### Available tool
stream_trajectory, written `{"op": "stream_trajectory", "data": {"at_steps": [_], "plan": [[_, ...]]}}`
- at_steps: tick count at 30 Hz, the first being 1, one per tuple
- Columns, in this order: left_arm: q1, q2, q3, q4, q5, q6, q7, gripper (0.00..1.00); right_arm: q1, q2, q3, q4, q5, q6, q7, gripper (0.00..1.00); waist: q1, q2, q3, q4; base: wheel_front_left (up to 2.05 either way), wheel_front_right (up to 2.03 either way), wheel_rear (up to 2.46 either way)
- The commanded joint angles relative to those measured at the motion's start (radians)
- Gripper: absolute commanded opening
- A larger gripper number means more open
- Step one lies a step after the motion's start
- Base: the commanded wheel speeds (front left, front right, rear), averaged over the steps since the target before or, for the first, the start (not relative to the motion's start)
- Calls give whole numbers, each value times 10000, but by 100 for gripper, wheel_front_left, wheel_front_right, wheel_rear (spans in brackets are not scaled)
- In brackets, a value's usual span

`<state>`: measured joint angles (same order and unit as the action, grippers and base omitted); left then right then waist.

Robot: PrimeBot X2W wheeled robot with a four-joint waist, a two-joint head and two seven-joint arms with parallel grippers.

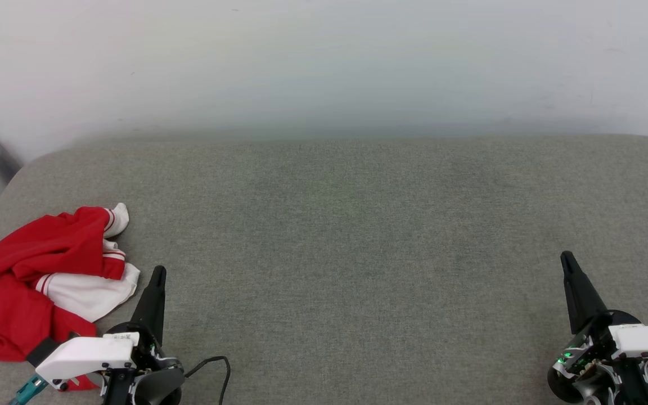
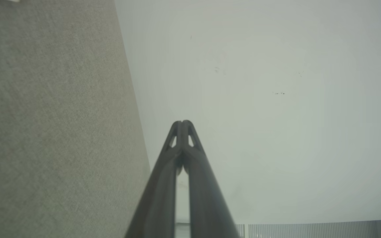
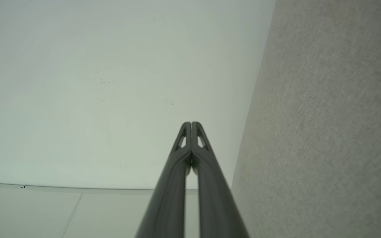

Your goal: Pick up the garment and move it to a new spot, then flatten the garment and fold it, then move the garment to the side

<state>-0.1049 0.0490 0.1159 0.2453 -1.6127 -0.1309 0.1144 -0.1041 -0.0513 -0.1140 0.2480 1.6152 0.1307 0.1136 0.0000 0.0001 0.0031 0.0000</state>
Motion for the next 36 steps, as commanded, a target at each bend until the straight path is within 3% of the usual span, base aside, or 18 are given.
{"op": "stream_trajectory", "data": {"at_steps": [1,4,5,15,25,36], "plan": [[-79,-10,8,1,-3,-40,18,0,-110,19,7,-22,-47,0,-6,0,0,-1,0,0,0,0,0],[-79,-10,8,1,-3,-40,18,0,-110,19,7,-22,-47,0,-6,0,0,-1,0,0,0,0,0],[0,0,-1,-1,0,0,0,100,0,0,0,-1,-1,0,-1,100,0,-1,0,0,0,0,0],[71,-9,-481,-209,115,3,-420,100,187,5,306,-152,-306,0,-413,100,0,-1,-2,7,0,0,0],[125,-3,-821,-687,906,3,-852,100,249,-52,556,-385,-1389,0,-844,100,0,-1,-21,47,0,0,0],[157,21,-1165,-872,3962,3,-1310,100,304,-39,791,-736,-3740,1,-1303,100,0,-1,-45,95,0,0,0]]}}
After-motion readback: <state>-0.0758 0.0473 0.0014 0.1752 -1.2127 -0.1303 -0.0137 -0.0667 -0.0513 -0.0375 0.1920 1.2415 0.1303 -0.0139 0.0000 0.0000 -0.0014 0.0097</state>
